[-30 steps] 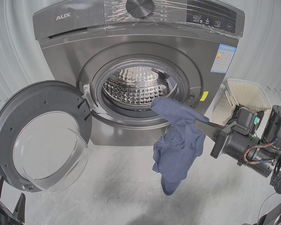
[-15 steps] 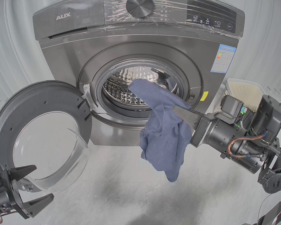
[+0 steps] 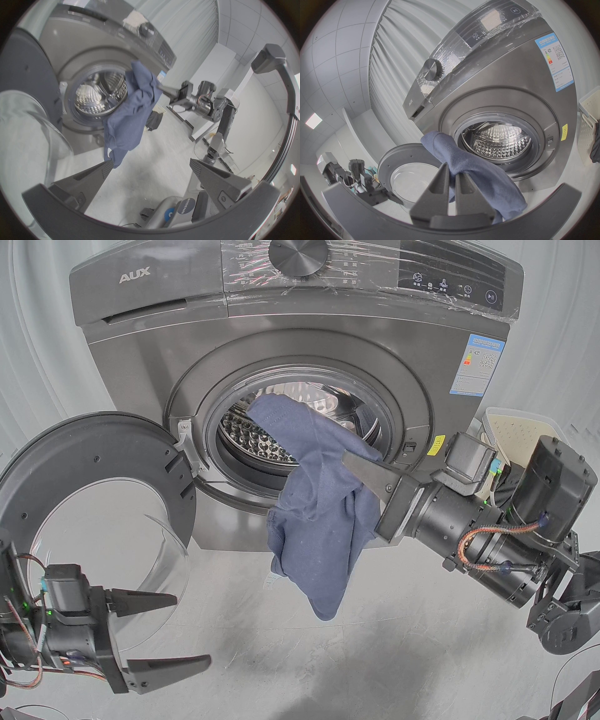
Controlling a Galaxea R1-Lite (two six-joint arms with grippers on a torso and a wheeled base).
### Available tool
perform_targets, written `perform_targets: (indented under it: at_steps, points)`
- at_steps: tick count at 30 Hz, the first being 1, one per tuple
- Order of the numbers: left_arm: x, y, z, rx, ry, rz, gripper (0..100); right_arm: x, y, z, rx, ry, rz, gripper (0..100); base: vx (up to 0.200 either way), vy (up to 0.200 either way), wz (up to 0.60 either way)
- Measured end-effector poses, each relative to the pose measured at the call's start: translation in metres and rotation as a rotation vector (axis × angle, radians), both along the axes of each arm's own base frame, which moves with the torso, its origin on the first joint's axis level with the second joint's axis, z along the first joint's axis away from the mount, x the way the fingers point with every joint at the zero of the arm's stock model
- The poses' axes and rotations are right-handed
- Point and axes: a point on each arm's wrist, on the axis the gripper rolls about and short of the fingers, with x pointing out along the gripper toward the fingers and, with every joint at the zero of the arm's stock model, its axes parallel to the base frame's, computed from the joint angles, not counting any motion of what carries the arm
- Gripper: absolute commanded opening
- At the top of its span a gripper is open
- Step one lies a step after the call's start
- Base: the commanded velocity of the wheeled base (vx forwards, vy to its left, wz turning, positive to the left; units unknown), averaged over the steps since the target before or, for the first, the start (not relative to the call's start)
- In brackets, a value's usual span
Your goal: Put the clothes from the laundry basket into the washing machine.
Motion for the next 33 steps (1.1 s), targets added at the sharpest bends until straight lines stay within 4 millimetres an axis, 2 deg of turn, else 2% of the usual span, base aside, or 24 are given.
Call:
perform_targets:
  at_steps: [7,14,33]
  points:
    - [0.025,-0.02,-0.016,0.046,0.105,-0.05,100,-0.002,0.003,0.003,0.025,-0.016,0.013,0,0.0,0.0,0.0]
    - [0.054,-0.036,-0.021,0.043,0.114,-0.048,100,-0.007,0.004,0.002,0.022,-0.012,0.027,0,0.0,0.0,0.0]
    - [0.132,-0.069,-0.044,-0.034,0.114,0.1,100,-0.02,0.003,0.004,0.026,-0.014,0.061,0,0.0,0.0,0.0]
